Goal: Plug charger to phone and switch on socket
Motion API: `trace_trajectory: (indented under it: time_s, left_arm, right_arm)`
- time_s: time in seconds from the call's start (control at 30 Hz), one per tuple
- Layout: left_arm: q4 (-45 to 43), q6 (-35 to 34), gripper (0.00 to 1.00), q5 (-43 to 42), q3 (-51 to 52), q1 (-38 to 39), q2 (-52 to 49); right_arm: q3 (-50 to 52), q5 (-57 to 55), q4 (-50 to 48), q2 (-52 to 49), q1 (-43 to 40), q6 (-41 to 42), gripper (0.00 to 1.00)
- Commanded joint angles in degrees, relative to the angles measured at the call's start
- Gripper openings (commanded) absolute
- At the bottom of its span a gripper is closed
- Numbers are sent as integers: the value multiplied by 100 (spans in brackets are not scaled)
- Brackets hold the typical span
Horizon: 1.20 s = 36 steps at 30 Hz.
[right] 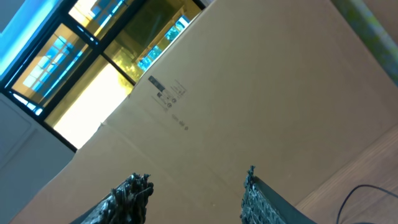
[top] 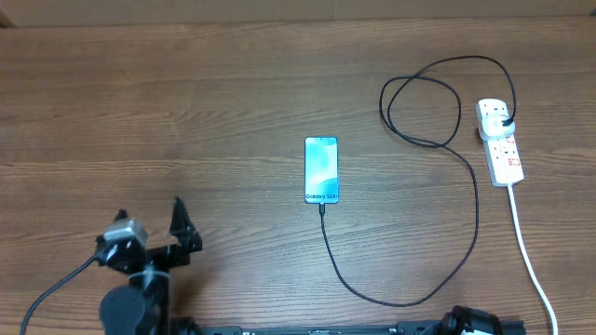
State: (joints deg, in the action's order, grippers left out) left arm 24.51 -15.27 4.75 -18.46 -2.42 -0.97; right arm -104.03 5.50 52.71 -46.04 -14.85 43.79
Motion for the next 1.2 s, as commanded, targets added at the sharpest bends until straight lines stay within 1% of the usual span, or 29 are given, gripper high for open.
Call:
trace_trajectory:
  time_s: [0.0,0.27,0.47,0.6,0.8,0.93,1.1,1.13,1.17]
  left_arm:
    - [-501,-319,100,-33,492,-57,63]
    - [-1620,-247,100,-33,1331,-57,63]
    - [-2155,-227,100,-164,1829,-57,63]
    - [-2111,127,100,-334,1818,-57,63]
    - [-2020,155,100,-330,1818,-57,61]
    - [-2020,155,100,-330,1818,-57,61]
    - [-2020,155,100,-330,1818,-57,61]
    - [-2020,155,100,-330,1818,-57,61]
    - [-2020,155,100,-330,1818,-57,61]
  right_arm:
    - [17,-68,-20,114,50,11,52]
    - [20,-68,-9,413,48,11,52]
    - [20,-70,7,756,48,9,52]
    - [20,-70,11,966,48,9,52]
    - [20,-68,4,1062,48,11,52]
    - [20,-70,-50,1062,48,13,59]
    - [20,-92,-363,1062,48,11,73]
    - [20,-90,-334,1062,48,11,100]
    - [20,-90,-284,1062,48,11,100]
